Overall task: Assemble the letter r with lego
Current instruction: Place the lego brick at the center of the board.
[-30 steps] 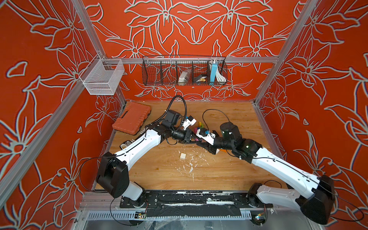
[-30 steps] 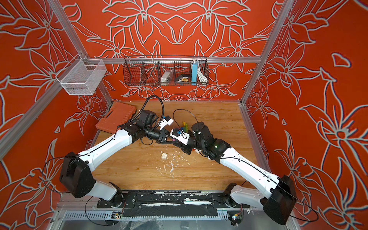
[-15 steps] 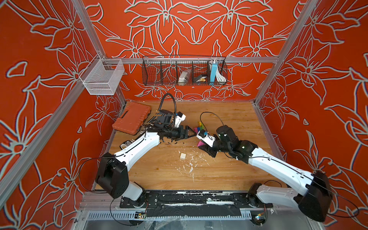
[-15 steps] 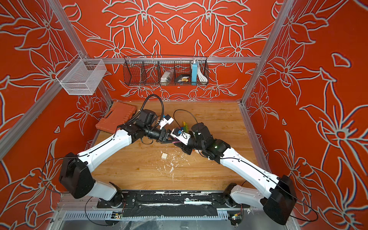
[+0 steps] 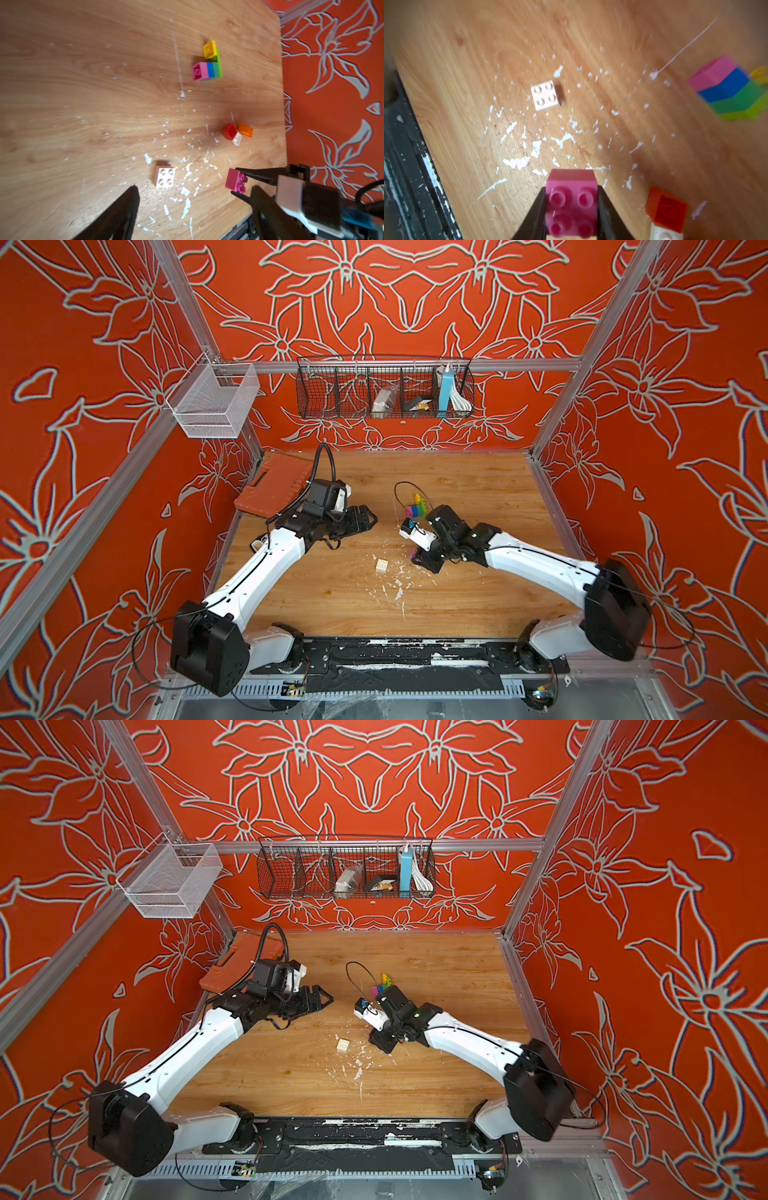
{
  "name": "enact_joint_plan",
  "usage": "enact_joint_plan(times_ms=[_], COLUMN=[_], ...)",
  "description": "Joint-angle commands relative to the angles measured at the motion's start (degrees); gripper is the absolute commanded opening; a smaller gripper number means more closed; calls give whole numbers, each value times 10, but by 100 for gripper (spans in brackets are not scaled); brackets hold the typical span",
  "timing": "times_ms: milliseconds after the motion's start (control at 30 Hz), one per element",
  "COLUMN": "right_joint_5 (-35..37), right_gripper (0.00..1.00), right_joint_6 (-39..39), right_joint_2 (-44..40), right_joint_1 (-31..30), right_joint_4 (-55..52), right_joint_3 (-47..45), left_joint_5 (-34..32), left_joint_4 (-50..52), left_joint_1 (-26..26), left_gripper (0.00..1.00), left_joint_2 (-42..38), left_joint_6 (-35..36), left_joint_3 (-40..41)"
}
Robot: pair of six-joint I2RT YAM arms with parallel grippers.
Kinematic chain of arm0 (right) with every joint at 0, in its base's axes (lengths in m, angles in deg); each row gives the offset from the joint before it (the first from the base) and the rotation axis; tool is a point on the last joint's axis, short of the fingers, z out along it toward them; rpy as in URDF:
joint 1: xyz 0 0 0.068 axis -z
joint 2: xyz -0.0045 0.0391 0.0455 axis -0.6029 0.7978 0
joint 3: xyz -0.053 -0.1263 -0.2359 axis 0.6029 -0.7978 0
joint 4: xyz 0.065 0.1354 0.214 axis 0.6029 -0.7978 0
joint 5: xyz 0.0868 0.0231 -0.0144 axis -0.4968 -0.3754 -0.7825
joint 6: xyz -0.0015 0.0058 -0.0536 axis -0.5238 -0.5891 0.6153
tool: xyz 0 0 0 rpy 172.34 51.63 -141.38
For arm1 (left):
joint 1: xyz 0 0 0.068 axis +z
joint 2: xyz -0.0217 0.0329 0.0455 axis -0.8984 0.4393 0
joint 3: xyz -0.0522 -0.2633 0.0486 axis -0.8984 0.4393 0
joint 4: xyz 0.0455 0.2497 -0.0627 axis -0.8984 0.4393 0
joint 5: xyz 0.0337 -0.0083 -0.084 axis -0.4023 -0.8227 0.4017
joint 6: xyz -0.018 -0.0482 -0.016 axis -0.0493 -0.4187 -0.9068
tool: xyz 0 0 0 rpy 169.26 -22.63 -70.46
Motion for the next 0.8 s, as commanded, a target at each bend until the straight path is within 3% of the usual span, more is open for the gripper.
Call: enact_joint_plan(times_ms=[0,67,200,267,400,600,767], right_joint_5=[18,25,43,53,72,90,112], right_gripper=[17,14,9,8,9,13,21], right_joint_6=[-21,-23,-38,-53,-90,-138,-175], right_joint_2=[-4,-6,-10,-12,14,122,239], right_joint_1=[-5,-5,-5,-5,-5,-15,-24], right_joint_4=[8,3,-13,-14,-44,-125,-198], right_joint_3=[-12,-14,-23,-36,-39,4,59], left_joint_5=[9,4,-26,-62,-188,-423,-473], left_joint_4=[-17,-21,-24,-22,-10,83,100], left_joint_1=[-1,-1,0,3,43,95,117], left_gripper=[24,36,70,80,84,84,84], left_joint_2=[-9,-14,-26,-35,-64,-129,-186], left_joint_6=[2,-1,-3,-5,-34,-44,-43], left_joint_3=[-17,-17,-15,-8,31,82,113])
